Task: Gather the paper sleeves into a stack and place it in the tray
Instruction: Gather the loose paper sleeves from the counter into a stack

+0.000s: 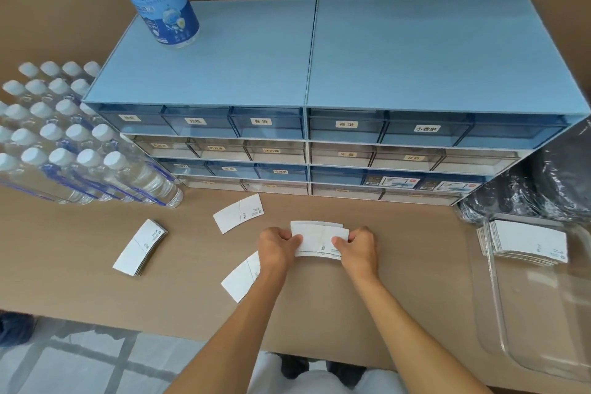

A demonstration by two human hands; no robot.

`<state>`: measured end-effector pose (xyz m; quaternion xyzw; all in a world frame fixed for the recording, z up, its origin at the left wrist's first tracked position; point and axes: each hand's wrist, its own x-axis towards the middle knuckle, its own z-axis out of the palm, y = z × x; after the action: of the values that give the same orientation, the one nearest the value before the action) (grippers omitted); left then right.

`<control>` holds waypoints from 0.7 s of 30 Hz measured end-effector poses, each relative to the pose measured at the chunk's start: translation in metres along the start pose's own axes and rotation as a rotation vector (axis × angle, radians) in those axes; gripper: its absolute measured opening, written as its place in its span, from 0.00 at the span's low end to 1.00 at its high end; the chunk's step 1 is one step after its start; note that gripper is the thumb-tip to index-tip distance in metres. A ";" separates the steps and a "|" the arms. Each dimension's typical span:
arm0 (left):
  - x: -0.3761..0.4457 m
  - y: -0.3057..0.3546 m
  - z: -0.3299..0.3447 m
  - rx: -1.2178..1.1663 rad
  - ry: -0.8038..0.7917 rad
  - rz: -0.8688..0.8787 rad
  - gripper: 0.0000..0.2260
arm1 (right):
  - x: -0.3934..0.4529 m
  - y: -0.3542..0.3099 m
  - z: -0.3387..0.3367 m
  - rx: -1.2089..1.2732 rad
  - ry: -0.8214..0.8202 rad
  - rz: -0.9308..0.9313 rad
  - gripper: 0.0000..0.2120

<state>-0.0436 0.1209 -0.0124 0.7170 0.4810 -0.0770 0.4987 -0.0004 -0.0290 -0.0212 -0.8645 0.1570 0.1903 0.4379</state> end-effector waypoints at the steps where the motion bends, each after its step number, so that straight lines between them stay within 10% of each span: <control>1: 0.005 0.004 0.000 0.017 0.002 0.001 0.09 | 0.003 -0.003 0.003 -0.024 0.001 0.012 0.12; 21: 0.034 0.018 -0.014 0.181 -0.089 -0.058 0.09 | 0.011 -0.019 0.028 0.037 0.026 0.087 0.15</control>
<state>-0.0168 0.1523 -0.0136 0.7408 0.4698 -0.1663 0.4504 0.0121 0.0036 -0.0276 -0.8511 0.2038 0.1948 0.4428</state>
